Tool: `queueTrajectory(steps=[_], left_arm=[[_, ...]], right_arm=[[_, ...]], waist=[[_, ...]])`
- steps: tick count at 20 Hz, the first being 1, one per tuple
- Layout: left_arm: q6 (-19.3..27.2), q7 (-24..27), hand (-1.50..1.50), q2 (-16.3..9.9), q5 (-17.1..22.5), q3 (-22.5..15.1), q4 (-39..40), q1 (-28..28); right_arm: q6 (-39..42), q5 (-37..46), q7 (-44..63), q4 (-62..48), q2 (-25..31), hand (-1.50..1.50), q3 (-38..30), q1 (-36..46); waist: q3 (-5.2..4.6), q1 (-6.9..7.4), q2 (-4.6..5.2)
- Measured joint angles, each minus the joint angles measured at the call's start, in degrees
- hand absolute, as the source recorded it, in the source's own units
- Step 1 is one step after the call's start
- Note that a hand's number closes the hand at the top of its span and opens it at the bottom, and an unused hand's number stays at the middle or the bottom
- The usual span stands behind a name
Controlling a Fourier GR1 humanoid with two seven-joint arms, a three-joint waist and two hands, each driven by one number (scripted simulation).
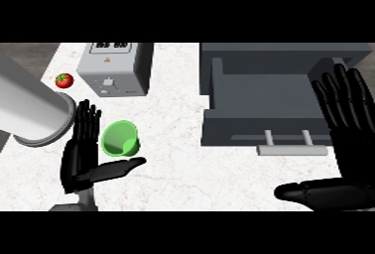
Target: Pick up the cup, place it into the drawer and close the drawer
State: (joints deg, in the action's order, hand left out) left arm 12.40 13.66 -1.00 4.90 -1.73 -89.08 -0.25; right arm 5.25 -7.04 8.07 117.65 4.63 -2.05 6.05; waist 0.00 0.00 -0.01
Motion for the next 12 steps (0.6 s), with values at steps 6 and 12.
queueTrajectory(steps=[6, 12], left_arm=[[-3.3, 7.2, -1.5, -0.7, 1.9, 3.8, 11.0, -1.9], [-5.1, 10.5, -1.5, -1.2, 2.4, 5.2, 16.5, -2.6]], right_arm=[[-0.1, 0.3, 0.7, 1.4, -0.5, -1.5, 0.8, -0.6], [0.0, 0.2, 0.9, -0.3, -0.2, -1.5, 0.1, 1.3]], waist=[[-0.02, -0.08, 0.01], [-0.01, -0.01, 0.01]])
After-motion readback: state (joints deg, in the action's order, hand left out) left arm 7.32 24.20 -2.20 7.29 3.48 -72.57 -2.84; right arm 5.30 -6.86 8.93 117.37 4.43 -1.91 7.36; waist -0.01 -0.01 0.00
